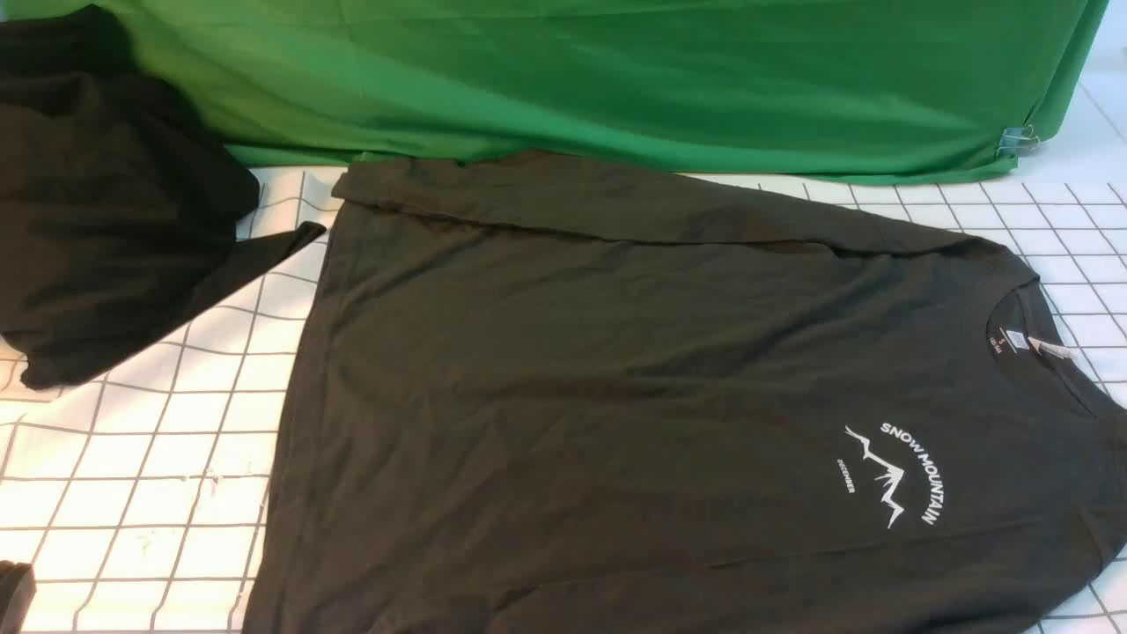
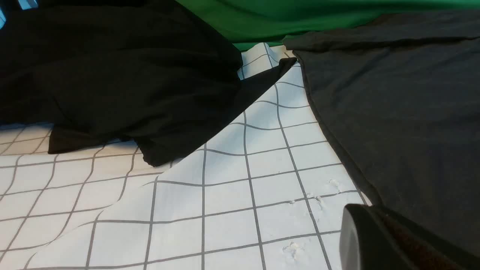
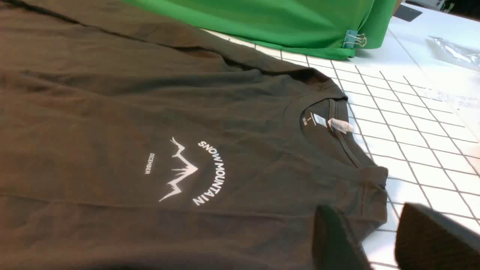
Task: Fold a long-sleeved shirt over a white checkered tablecloth.
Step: 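Grasp the left edge of the dark T-shirt lying flat on the table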
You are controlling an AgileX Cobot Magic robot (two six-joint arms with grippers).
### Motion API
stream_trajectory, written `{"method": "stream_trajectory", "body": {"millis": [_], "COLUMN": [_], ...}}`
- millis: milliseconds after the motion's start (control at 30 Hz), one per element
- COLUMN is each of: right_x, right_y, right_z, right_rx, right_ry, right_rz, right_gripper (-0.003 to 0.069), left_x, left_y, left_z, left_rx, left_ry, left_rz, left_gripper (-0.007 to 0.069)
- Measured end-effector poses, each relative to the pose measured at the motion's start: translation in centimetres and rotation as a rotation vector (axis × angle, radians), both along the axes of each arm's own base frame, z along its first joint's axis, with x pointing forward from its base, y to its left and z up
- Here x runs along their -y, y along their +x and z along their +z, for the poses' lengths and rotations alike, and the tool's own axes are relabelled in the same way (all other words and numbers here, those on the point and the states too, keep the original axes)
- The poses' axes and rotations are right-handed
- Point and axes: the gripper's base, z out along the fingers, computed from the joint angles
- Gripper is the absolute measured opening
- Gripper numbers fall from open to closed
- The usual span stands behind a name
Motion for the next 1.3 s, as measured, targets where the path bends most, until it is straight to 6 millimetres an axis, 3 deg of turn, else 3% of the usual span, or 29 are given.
{"method": "stream_trajectory", "body": {"millis": [867, 1033, 1200, 1300], "right_x": [0.0, 0.0, 0.0, 0.0], "right_y": [0.0, 0.0, 0.0, 0.0], "right_z": [0.0, 0.0, 0.1, 0.3], "right_rx": [0.0, 0.0, 0.006, 0.03], "right_ry": [0.0, 0.0, 0.0, 0.001], "right_rz": [0.0, 0.0, -0.001, -0.003], "right_gripper": [0.0242, 0.0242, 0.0242, 0.0242], "left_x": [-0.1, -0.1, -0.6, -1.4], "left_y": [0.0, 0.1, -0.1, -0.6], "left_z": [0.3, 2.0, 3.2, 4.7], "left_rx": [0.03, 0.226, 0.369, 0.57], "left_ry": [0.018, -0.391, -0.527, -0.662], "left_rz": [0.004, 0.025, 0.057, 0.08], "left_gripper": [0.0004, 0.0004, 0.0004, 0.0004]}}
